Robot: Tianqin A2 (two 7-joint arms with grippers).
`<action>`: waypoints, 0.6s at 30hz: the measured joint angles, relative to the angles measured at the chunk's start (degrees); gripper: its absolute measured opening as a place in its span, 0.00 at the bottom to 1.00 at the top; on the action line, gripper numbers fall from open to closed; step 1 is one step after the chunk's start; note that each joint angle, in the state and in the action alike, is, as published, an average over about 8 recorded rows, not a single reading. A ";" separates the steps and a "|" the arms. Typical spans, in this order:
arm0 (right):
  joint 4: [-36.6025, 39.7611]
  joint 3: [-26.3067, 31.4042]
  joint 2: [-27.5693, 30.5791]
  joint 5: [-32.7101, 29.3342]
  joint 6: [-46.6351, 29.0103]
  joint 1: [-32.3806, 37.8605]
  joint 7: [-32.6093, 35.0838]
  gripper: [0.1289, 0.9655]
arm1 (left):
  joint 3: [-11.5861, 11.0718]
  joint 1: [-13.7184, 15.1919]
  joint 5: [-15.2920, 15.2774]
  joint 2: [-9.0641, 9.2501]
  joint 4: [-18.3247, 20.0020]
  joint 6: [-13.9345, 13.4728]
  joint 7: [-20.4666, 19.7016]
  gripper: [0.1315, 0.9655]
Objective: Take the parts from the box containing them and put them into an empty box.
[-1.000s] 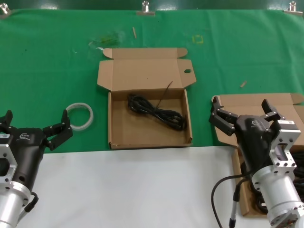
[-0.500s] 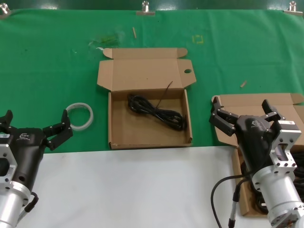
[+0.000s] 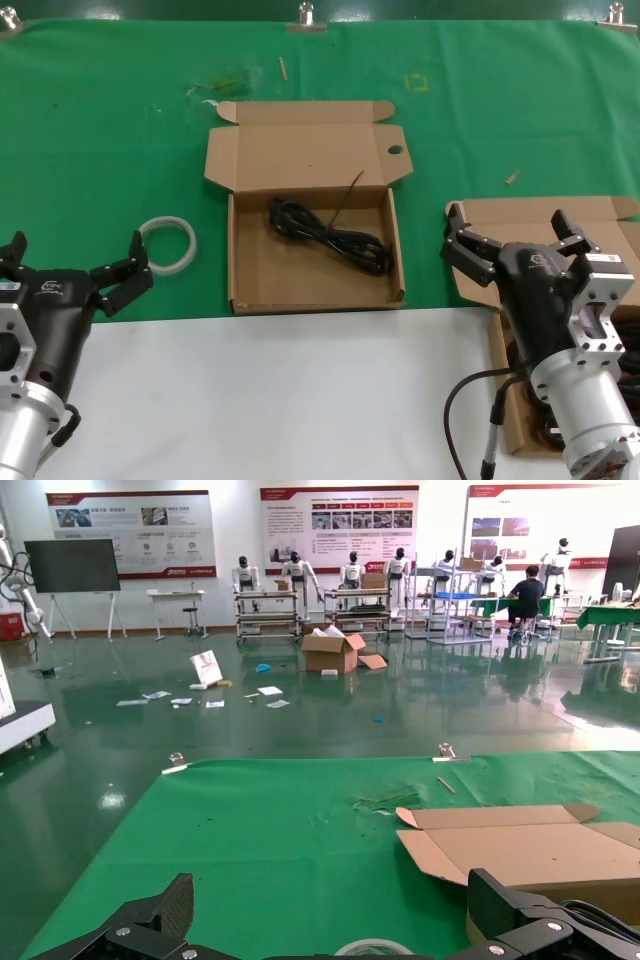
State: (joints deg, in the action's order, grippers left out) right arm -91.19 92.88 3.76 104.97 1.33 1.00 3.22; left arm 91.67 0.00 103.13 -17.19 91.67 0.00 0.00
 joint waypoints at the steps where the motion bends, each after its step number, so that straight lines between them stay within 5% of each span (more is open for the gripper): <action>1: 0.00 0.00 0.00 0.00 0.00 0.00 0.00 1.00 | 0.00 0.00 0.00 0.00 0.00 0.00 0.00 1.00; 18: 0.00 0.00 0.00 0.00 0.00 0.00 0.00 1.00 | 0.00 0.00 0.00 0.00 0.00 0.00 0.00 1.00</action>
State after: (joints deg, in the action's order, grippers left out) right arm -91.19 92.88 3.76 104.97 1.33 1.00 3.22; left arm 91.67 0.00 103.13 -17.19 91.67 0.00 0.00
